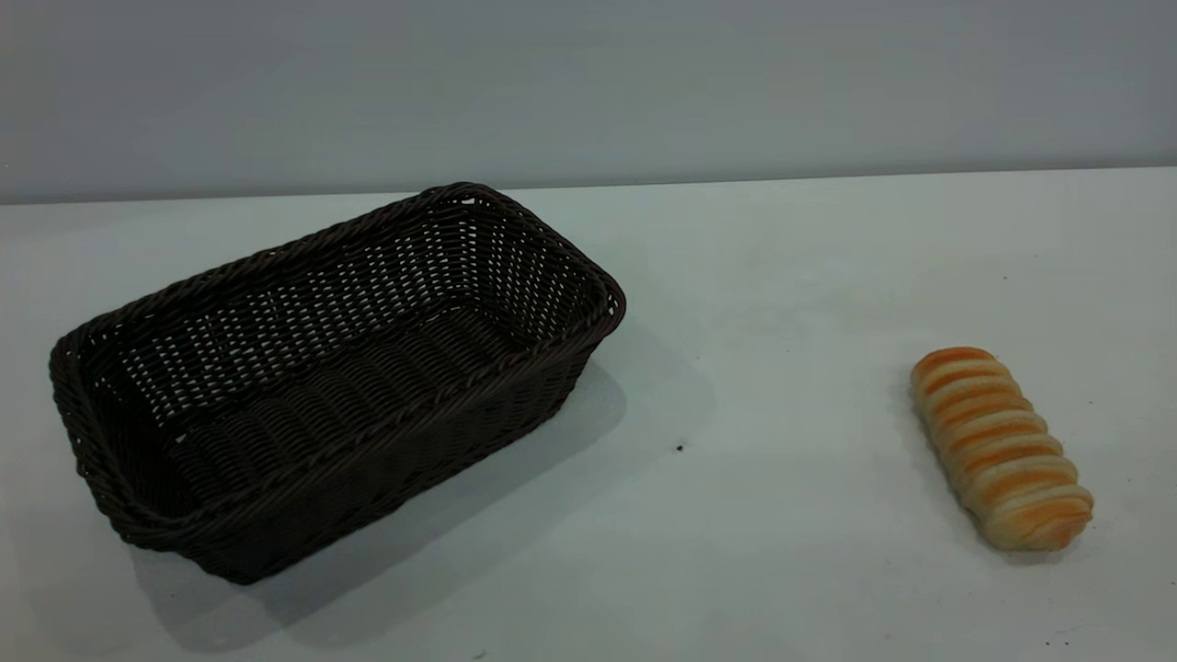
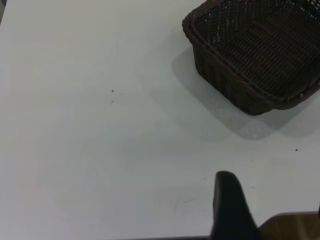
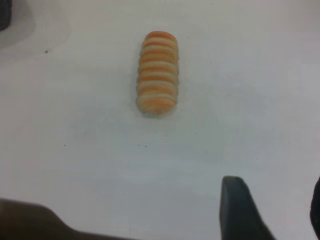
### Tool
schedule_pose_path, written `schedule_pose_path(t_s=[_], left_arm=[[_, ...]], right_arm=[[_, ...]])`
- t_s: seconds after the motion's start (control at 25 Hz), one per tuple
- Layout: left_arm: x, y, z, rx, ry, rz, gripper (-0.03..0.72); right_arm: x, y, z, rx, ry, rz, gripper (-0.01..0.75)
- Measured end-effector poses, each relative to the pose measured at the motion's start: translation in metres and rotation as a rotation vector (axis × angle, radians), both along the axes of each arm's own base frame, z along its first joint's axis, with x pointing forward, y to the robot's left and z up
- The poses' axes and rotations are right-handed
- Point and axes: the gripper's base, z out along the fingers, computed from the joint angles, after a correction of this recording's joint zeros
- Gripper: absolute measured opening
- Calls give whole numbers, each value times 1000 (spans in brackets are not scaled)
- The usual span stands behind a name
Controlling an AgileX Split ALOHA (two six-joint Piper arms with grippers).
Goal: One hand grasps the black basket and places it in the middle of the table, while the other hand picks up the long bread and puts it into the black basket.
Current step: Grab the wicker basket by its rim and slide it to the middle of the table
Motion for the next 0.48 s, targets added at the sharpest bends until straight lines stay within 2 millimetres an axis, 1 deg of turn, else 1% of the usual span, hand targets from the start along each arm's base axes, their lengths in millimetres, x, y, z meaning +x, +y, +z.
schedule_pose_path(t_s=[0.16, 0.24, 0.4, 0.48], left_arm=[[0, 0, 0, 35, -5, -24, 480], [0, -1, 4, 42, -32, -42, 475], [2, -6, 18, -11, -138, -83, 472], [7, -10, 21, -42, -99, -102, 472]], right_arm=[[0, 0, 0, 0, 0, 0, 329], [0, 0, 1, 0, -5, 0, 329], [0, 1, 15, 13, -52, 4, 333], [7, 4, 20, 45, -34, 19, 354]])
